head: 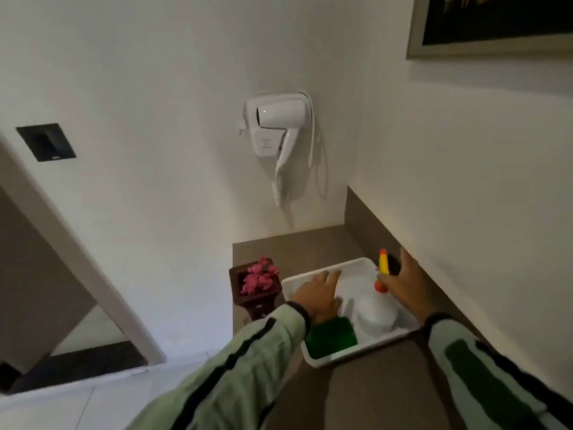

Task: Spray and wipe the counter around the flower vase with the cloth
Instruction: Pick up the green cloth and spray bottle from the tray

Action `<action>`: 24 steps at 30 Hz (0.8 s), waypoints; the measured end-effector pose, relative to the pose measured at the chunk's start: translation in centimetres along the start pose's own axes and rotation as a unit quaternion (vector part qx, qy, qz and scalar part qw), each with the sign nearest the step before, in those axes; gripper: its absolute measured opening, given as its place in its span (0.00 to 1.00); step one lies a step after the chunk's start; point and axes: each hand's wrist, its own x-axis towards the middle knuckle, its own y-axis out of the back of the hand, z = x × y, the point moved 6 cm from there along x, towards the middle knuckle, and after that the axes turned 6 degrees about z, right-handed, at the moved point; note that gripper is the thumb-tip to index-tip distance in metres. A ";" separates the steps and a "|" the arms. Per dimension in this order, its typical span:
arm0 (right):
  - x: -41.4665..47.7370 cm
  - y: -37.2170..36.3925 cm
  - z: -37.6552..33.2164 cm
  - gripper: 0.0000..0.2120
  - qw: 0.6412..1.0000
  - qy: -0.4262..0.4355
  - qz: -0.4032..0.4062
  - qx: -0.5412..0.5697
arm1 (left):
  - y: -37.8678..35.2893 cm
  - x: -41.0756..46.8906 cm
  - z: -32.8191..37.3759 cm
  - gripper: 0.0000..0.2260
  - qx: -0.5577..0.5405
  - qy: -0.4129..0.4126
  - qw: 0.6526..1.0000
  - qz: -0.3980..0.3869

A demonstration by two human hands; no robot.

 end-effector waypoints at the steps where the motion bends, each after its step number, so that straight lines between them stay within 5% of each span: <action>1: -0.1 -0.7 1.4 0.46 0.999 -0.031 -0.010 0.016 | -1.7 0.2 -1.0 0.29 0.001 0.030 0.999 -0.039; 6: -0.2 -5.0 5.3 0.46 0.992 -0.021 -0.100 0.078 | -8.3 1.3 -6.0 0.31 0.020 0.112 0.980 -0.162; 12: 2.0 -5.8 5.1 0.41 0.995 0.003 -0.011 0.101 | -11.5 3.1 -7.9 0.41 0.046 0.161 0.970 -0.176; 17: 2.2 -6.3 4.5 0.25 0.990 0.004 0.040 0.137 | -11.4 3.9 -8.2 0.27 0.037 0.186 0.965 -0.183; 24: 0.2 -3.3 0.0 0.20 0.971 0.076 0.114 0.194 | -7.5 2.0 -5.9 0.16 -0.140 0.165 0.971 -0.098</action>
